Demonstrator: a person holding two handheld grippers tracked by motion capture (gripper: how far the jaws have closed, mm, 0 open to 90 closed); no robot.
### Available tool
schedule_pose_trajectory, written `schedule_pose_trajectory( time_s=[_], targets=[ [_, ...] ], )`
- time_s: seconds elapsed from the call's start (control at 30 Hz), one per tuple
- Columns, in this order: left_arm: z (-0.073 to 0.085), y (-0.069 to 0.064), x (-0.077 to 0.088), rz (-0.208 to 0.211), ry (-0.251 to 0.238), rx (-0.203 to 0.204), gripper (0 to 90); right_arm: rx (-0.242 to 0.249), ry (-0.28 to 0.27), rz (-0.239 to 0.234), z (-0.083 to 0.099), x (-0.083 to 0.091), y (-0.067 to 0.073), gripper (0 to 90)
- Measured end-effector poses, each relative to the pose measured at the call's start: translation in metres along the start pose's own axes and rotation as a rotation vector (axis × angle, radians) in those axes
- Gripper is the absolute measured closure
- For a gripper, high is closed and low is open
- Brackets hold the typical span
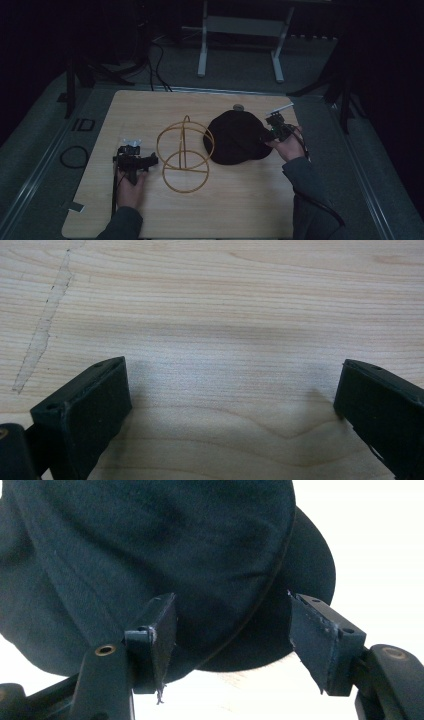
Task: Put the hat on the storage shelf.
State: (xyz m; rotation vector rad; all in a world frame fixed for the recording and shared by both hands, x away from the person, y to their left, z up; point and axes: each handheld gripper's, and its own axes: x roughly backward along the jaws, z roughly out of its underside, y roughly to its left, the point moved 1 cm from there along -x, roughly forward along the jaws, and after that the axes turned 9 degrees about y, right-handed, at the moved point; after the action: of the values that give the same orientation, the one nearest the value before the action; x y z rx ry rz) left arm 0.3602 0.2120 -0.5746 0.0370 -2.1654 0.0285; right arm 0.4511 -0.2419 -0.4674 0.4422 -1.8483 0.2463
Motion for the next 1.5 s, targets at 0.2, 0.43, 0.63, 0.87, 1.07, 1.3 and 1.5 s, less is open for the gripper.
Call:
schedule_pose_trajectory(
  time_s=[0.2, 0.43, 0.63, 0.87, 1.07, 1.3, 1.5],
  targets=[
    [0.000, 0.000, 0.000, 0.000, -0.001, 0.000, 1.2, -0.049, 0.017, -0.033, -0.012, -0.010, -0.003, 36.9],
    [0.000, 0.000, 0.000, 0.001, -0.002, 0.000, 1.2, -0.105, 0.056, -0.062, -0.022, -0.025, -0.007, 36.9],
    [0.000, 0.000, 0.000, 0.002, -0.002, -0.002, 1.2, -0.159, 0.094, -0.078, -0.030, -0.032, -0.007, 37.0],
    [0.000, -0.001, 0.000, 0.002, -0.002, -0.002, 1.2, -0.226, 0.138, -0.064, -0.039, -0.039, -0.007, 36.8],
    [0.000, -0.001, 0.000, 0.002, -0.002, -0.002, 1.2, -0.282, 0.168, -0.051, -0.044, -0.043, -0.009, 42.6],
    [0.000, -0.001, 0.000, 0.003, -0.003, 0.000, 1.2, -0.304, 0.196, -0.016, -0.045, -0.043, -0.013, 59.0],
    [0.000, -0.001, 0.000, 0.003, -0.004, 0.001, 1.2, -0.282, 0.219, 0.024, -0.047, -0.045, -0.010, 65.9]
  ],
)
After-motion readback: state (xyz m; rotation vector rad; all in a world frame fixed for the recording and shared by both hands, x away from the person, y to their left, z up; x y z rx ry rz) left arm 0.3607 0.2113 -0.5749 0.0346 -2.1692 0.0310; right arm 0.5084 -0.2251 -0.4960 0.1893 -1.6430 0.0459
